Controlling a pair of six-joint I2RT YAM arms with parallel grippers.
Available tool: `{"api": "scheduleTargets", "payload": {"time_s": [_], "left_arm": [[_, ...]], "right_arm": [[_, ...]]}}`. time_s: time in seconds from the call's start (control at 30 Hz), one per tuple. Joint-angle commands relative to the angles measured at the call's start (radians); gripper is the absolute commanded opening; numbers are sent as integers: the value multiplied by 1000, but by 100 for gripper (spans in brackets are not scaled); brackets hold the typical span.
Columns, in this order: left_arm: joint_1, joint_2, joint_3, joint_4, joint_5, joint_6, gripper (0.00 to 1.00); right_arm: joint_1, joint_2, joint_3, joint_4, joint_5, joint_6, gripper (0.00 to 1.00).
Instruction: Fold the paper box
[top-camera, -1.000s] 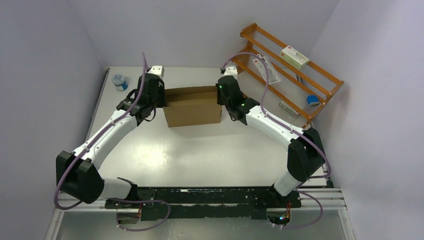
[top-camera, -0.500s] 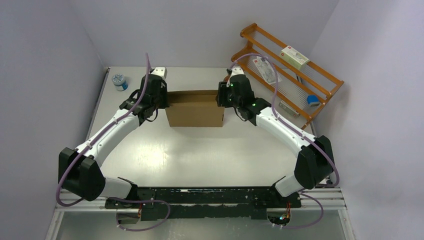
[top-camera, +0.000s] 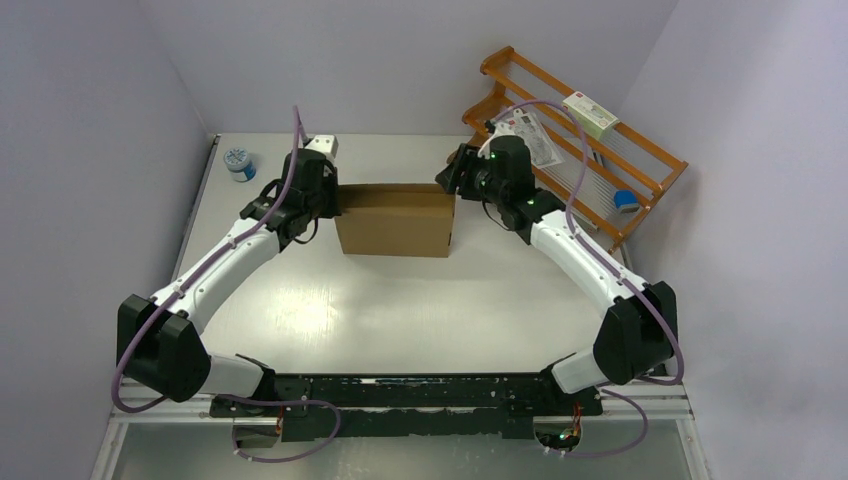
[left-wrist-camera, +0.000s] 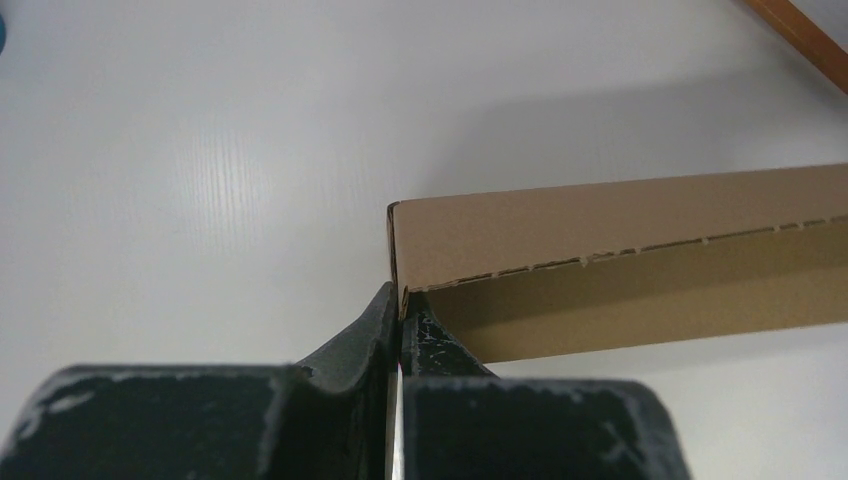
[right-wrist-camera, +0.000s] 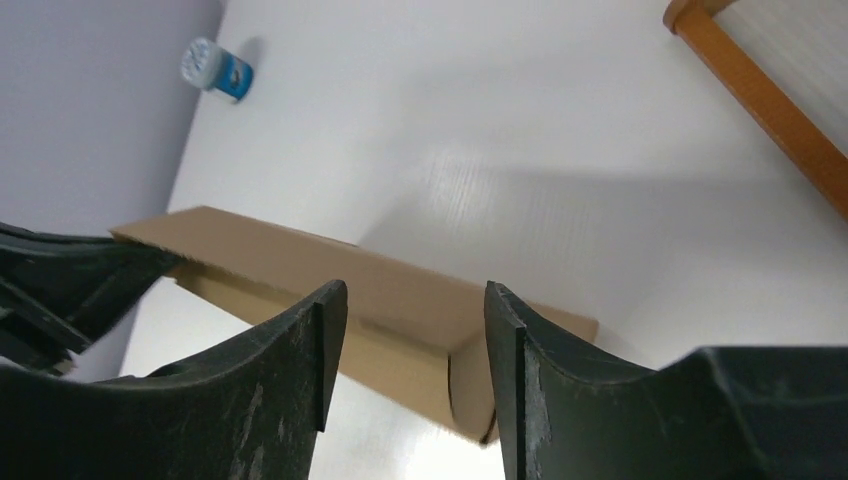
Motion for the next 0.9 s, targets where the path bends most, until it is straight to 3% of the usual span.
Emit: {"api": "scheduleTargets", "payload": {"time_s": [0.0, 0.27, 0.63, 0.87], "left_arm": [[-17, 24, -27, -76, 71, -10, 5], [-18, 19, -29, -77, 62, -13, 5], [-18, 35, -25, -63, 90, -27, 6], [-17, -13, -39, -54, 99, -35, 28]], "right_arm": [[-31, -32, 9, 74, -23, 71, 57], [-44, 4, -16, 60, -41, 97, 48], [-38, -88, -210, 83, -53, 26, 46], [-38, -108, -260, 117, -14, -24, 47]]}}
